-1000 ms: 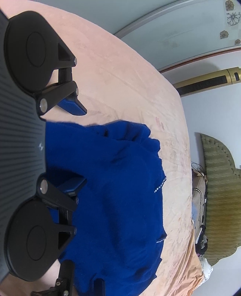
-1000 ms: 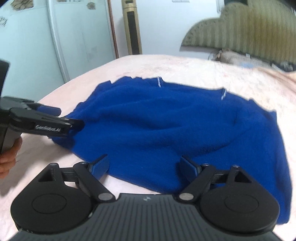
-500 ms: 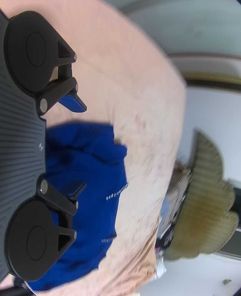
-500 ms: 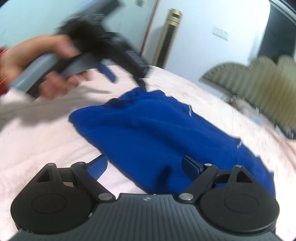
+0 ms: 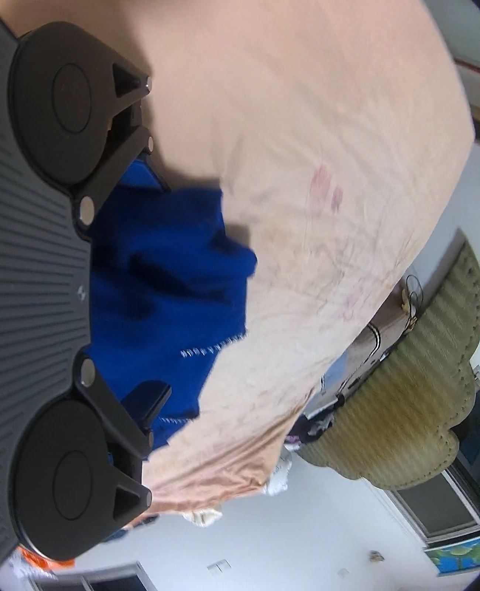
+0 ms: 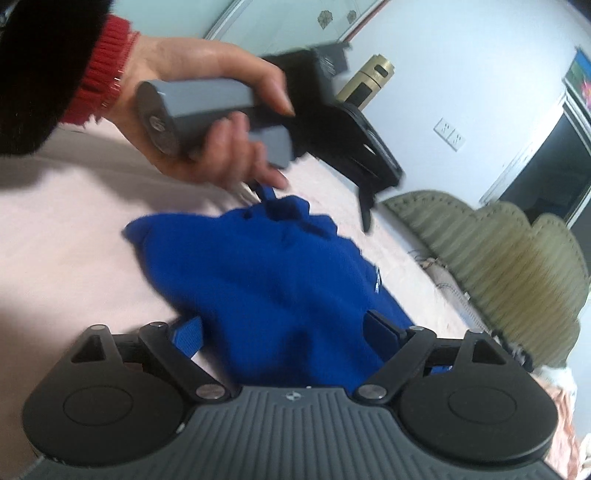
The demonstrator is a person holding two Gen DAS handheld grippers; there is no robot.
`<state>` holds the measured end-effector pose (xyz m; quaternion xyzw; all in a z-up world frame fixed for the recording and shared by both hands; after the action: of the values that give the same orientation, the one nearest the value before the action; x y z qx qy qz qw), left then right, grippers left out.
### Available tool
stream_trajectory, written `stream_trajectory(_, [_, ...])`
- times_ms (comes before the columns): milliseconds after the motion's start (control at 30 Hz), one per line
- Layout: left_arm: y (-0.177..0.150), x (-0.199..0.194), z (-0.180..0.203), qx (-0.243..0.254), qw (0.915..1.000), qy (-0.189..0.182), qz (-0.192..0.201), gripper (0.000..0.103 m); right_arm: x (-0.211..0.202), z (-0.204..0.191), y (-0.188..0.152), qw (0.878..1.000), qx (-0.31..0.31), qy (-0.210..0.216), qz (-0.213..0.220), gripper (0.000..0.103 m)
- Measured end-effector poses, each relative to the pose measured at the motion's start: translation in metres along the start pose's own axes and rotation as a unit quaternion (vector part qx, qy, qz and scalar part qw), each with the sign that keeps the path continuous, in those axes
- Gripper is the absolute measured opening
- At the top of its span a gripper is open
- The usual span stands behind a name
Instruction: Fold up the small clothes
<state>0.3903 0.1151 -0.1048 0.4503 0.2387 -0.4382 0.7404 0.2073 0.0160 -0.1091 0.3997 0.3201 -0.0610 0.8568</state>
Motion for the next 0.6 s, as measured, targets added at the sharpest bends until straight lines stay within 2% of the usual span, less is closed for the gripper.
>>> stream_trajectory(33, [0.002,0.004,0.004,-0.004,1.0,-0.004,-0.003,0.103,0.005,0.001,0.003,1.0,-0.004,-0.001,0.001,0.084])
stream_trajectory(133, [0.006,0.016,0.018,-0.006,0.9999,-0.009,-0.01,0.103,0.019,0.0,0.011,1.0,-0.014,0.01,0.001,0.06])
stream_trajectory(233, [0.006,0.025,0.034,0.029,0.9995,0.014,-0.004,0.099,0.028,0.001,0.016,1.0,-0.01,0.015,0.002,0.051])
stream_trajectory(300, [0.006,0.029,0.041,0.063,0.9966,0.052,0.013,0.079,0.032,0.002,0.018,1.0,-0.005,0.023,0.004,0.043])
stream_trajectory(333, [0.006,0.031,0.044,0.073,0.9949,0.068,0.016,0.051,0.033,0.003,0.019,1.0,-0.002,0.027,0.006,0.039])
stream_trajectory(367, [0.006,0.033,0.044,0.074,0.994,0.08,0.013,0.037,0.034,0.003,0.019,0.999,-0.002,0.032,0.007,0.036])
stream_trajectory(400, [0.006,0.034,0.042,0.069,0.9937,0.088,0.014,0.035,0.034,0.002,0.018,0.999,-0.004,0.038,0.007,0.036])
stream_trajectory(433, [0.007,0.034,0.042,0.064,0.994,0.087,0.013,0.027,0.034,0.001,0.018,0.999,-0.007,0.043,0.009,0.029])
stream_trajectory(467, [0.006,0.035,0.043,0.063,0.9944,0.084,0.009,0.017,0.033,0.0,0.018,0.999,-0.01,0.047,0.01,0.028])
stream_trajectory(500, [0.005,0.035,0.043,0.064,0.9941,0.087,0.007,0.017,0.033,0.0,0.019,0.998,-0.012,0.053,0.01,0.025])
stream_trajectory(533, [0.005,0.032,0.045,0.07,0.9926,0.098,0.016,0.017,0.035,-0.001,0.019,0.998,-0.011,0.061,0.012,0.015])
stream_trajectory(567, [0.004,0.029,0.048,0.076,0.991,0.107,0.024,0.016,0.036,0.0,0.02,0.997,-0.005,0.069,0.016,0.01])
stream_trajectory(600, [0.004,0.024,0.051,0.082,0.9894,0.116,0.033,0.016,0.034,0.002,0.02,0.997,0.004,0.075,0.022,0.01])
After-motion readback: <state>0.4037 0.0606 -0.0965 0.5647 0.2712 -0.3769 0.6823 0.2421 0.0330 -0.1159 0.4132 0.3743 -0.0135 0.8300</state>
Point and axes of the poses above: each gripper's, at about its wrist camera, not at the fingertips, and x roughly the way its jaws point, z to its right, y to its top, the point moved 8 cm from there along x, roughly the way its jaws point, and after that the axes turned 15 degrees about y, right-handed, at the moved point
